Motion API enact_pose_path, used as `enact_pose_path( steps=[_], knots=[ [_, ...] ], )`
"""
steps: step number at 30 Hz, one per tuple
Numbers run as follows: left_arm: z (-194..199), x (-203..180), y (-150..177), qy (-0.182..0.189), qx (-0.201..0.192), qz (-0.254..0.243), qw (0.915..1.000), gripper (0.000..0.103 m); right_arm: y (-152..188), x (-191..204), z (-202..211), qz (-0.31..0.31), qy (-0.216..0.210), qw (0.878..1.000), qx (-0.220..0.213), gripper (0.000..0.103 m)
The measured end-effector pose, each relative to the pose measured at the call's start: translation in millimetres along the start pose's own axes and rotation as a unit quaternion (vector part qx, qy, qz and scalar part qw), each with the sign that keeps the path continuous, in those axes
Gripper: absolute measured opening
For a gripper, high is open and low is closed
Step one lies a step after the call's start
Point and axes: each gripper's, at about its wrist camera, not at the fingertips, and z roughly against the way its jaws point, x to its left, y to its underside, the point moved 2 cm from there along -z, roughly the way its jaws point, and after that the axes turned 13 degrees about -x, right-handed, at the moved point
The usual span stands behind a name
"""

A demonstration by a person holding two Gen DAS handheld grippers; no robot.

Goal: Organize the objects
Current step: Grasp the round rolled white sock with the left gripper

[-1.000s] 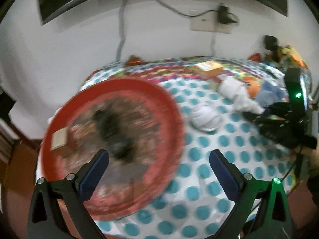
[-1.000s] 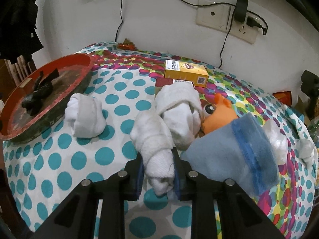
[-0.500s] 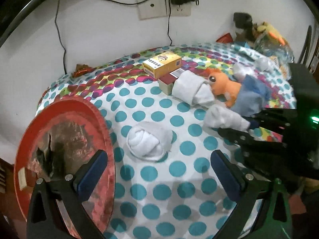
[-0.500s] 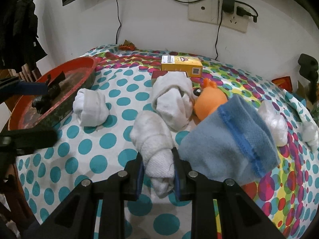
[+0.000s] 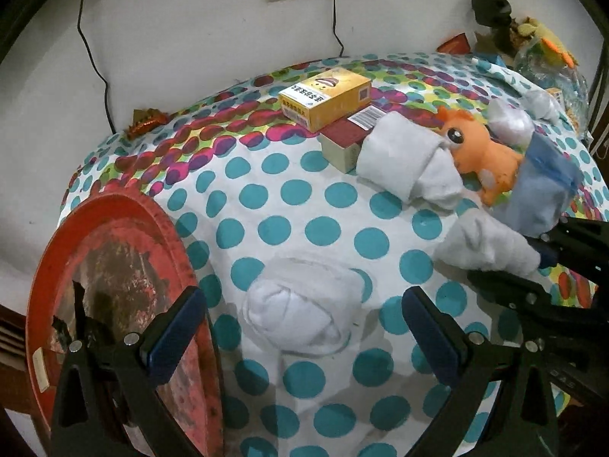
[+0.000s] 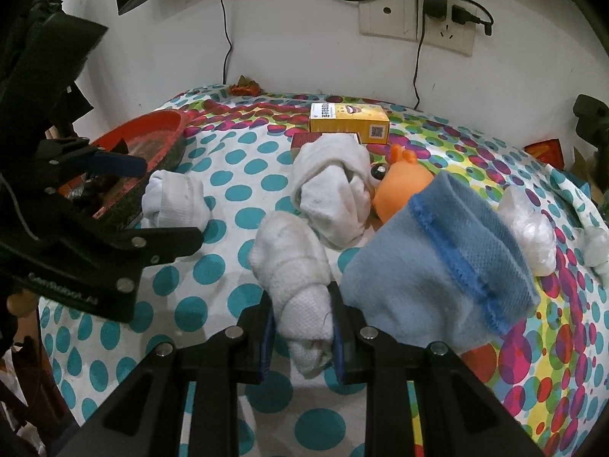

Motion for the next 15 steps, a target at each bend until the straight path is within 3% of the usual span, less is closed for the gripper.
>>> enact_pose_path(
  steps=[7,9,12,15],
  knots=[
    [-8.1,-9.4,-0.1,-0.001,-0.001,-0.031,0.9995,0.099,0.7,-2.2,-0.9,-0.01,-0.006,1.0,0.002,0.024],
    [-12.6,-11.6,3.1,0.024,0.012,-0.022,0.9994,0.088,0.9,-2.7,-0.6,-0.012,-0.007,1.0,0.001,0.024],
    [-13.8,-11.6,7.7,0.02,0.01,-0.011,0.9997,0.08,1.0,-3.4,-0.6,-0.015,-0.009,1.0,0.001,0.024],
    [-12.8,-1.9,7.3,0.014,0.007,0.013,0.9998,0.062,0.9,-4.7,-1.1,-0.02,-0.012,1.0,0.001,0.024]
  ],
)
